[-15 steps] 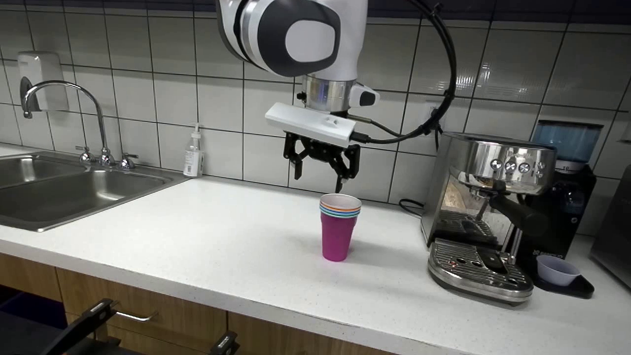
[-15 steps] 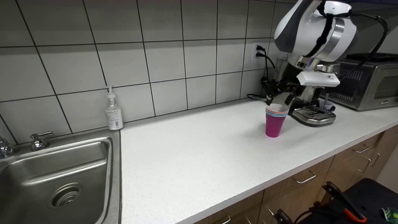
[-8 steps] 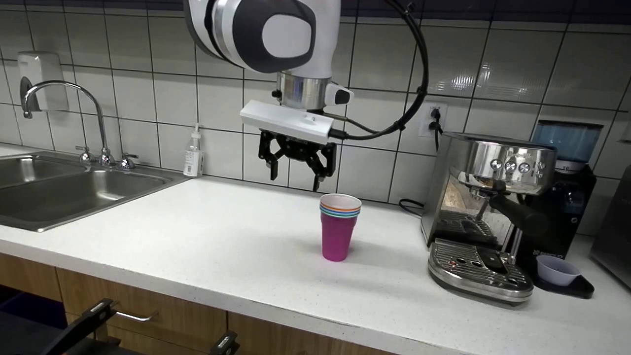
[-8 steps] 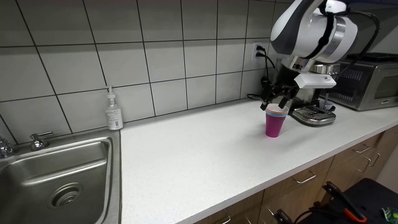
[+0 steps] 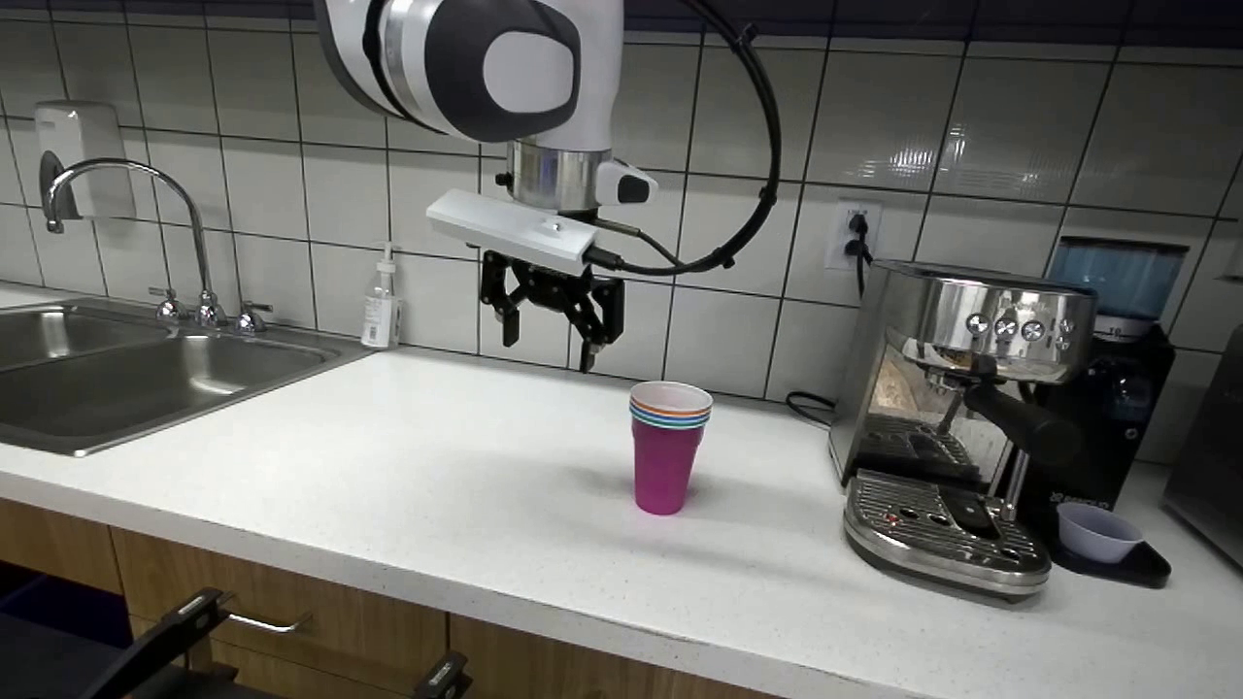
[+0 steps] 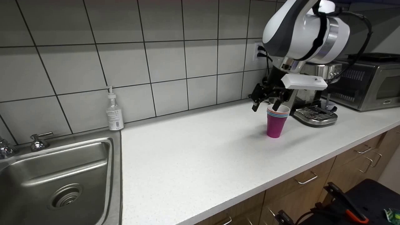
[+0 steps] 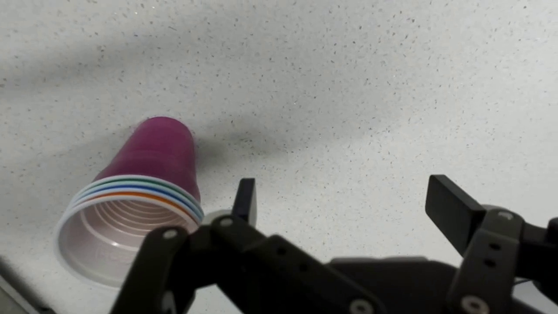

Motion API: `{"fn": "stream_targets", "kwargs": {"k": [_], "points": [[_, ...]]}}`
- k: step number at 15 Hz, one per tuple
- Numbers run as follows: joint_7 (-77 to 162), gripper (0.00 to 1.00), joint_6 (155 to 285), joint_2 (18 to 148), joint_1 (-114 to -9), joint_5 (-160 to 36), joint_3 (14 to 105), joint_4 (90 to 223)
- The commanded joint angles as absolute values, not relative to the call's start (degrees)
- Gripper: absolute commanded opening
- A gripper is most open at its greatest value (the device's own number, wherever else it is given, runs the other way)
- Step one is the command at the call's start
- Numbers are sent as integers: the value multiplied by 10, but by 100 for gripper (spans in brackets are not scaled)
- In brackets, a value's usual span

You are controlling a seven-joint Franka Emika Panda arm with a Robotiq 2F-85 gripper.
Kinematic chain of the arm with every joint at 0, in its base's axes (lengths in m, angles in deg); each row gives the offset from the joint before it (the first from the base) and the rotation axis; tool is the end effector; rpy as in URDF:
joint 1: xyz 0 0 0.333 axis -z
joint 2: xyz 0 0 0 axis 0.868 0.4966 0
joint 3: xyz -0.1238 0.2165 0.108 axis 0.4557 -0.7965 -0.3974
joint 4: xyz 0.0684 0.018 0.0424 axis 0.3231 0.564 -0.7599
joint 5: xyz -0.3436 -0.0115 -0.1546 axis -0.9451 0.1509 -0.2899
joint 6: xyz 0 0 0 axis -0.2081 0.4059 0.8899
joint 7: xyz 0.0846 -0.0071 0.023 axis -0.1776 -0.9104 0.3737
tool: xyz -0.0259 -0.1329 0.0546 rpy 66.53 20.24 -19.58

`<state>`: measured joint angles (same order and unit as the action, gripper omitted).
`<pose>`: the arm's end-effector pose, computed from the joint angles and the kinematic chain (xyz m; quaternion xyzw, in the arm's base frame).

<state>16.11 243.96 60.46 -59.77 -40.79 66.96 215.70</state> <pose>0.4368 -0.0953 0.2318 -0.9892 0.0489 -0.1293 0.0492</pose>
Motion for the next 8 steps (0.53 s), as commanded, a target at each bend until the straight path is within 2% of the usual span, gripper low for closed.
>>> {"fn": "stream_targets", "kwargs": {"k": [1,8], "points": [[198,100,2429,590,-595,-394,656,2160],[188,100,2367,590,-599,-354,654,2149]]}}
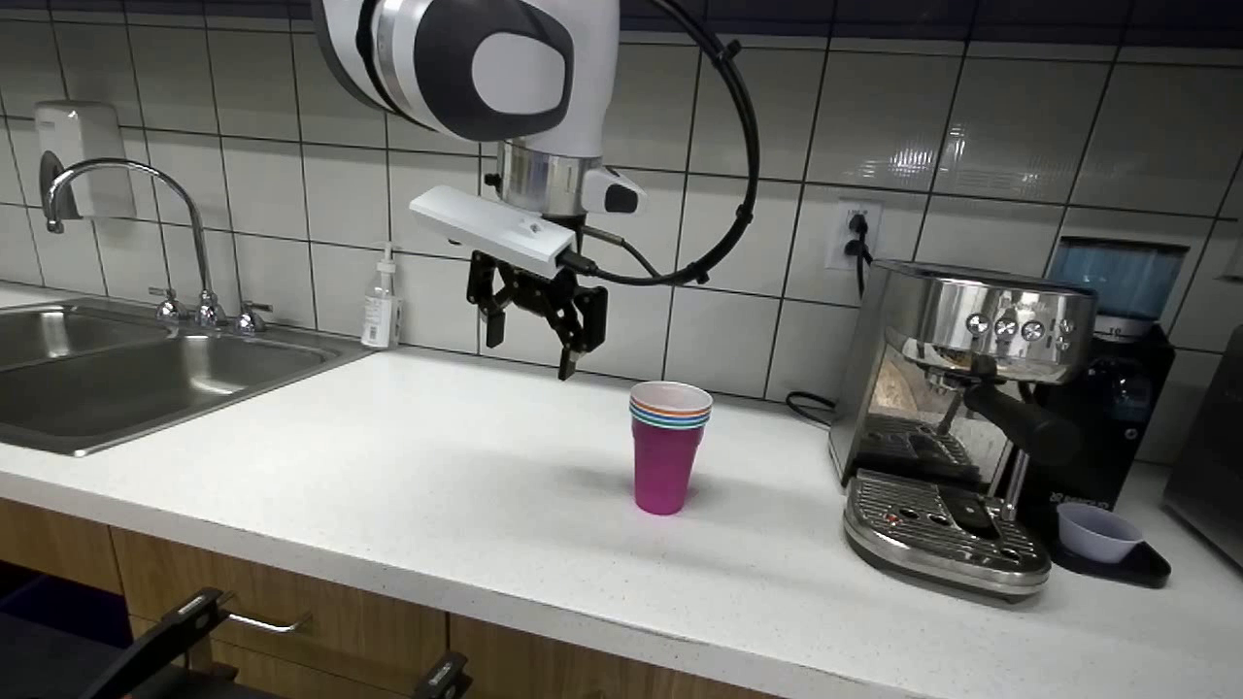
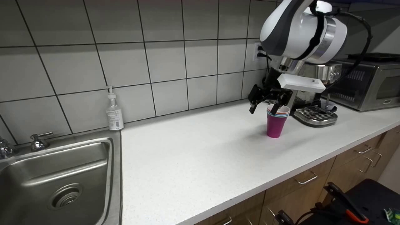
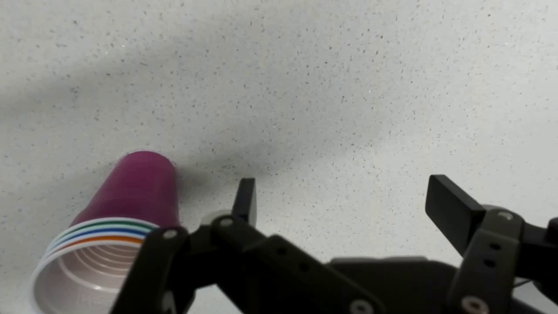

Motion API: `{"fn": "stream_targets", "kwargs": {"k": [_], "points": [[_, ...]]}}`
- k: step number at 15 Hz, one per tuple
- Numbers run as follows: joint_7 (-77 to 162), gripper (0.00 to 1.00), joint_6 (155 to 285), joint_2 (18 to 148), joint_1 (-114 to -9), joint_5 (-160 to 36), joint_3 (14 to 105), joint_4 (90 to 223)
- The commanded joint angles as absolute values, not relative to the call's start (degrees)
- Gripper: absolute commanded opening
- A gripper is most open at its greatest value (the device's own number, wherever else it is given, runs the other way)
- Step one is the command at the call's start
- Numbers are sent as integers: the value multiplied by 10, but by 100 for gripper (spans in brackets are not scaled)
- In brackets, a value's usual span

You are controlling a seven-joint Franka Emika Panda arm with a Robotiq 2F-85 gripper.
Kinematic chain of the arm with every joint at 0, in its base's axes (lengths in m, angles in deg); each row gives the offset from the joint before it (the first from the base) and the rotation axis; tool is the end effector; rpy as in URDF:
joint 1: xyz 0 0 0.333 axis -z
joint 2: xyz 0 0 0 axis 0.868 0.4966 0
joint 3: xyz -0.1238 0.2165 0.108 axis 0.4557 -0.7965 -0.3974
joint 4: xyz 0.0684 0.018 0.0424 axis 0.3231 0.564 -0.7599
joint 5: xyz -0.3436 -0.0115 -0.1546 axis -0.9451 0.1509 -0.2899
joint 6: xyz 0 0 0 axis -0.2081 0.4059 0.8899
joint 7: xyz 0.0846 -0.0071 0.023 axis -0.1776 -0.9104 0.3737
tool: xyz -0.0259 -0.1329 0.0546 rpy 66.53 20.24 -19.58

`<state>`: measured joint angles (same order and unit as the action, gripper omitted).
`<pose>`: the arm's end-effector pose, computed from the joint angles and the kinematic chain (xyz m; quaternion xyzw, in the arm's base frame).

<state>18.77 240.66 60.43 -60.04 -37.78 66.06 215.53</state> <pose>0.4332 -0.0833 0.2269 -0.9881 0.0816 -0.1058 0.0762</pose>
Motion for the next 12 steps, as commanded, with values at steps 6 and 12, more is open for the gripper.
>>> {"fn": "stream_targets", "kwargs": {"k": [6,12], "points": [[189,100,2378,604,-595,-363,649,2152],[189,100,2377,604,-595,-363,649,2152]]}}
